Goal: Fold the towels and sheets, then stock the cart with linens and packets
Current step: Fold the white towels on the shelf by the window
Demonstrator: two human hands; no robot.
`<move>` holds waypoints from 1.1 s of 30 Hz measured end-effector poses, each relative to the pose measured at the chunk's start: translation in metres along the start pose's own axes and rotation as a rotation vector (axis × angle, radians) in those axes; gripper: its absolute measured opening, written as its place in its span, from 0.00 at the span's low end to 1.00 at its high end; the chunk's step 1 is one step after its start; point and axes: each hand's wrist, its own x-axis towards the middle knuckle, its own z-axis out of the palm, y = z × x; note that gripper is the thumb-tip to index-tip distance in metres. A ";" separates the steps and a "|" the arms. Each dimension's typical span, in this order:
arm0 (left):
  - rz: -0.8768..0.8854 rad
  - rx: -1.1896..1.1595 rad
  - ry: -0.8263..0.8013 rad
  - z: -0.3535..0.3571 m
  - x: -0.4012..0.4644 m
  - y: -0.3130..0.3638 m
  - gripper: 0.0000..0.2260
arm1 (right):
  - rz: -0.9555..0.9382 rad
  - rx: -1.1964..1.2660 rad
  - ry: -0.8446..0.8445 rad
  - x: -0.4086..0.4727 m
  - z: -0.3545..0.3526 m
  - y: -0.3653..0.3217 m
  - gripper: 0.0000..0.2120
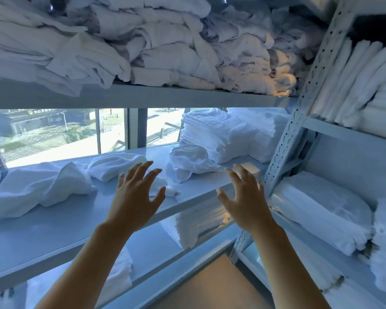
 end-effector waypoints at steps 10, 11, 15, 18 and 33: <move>-0.211 0.134 -0.010 0.060 0.061 -0.020 0.23 | -0.183 0.143 -0.134 0.136 0.082 0.045 0.31; -0.238 0.145 0.001 0.063 0.063 -0.021 0.24 | -0.206 0.162 -0.153 0.145 0.090 0.046 0.31; -0.341 0.206 0.020 0.072 0.056 -0.027 0.22 | -0.279 0.236 -0.215 0.172 0.123 0.042 0.31; -0.437 0.256 0.021 0.068 0.041 -0.035 0.22 | -0.349 0.280 -0.270 0.182 0.149 0.027 0.30; -0.708 0.357 0.061 0.031 -0.010 -0.110 0.23 | -0.536 0.326 -0.423 0.201 0.243 -0.075 0.30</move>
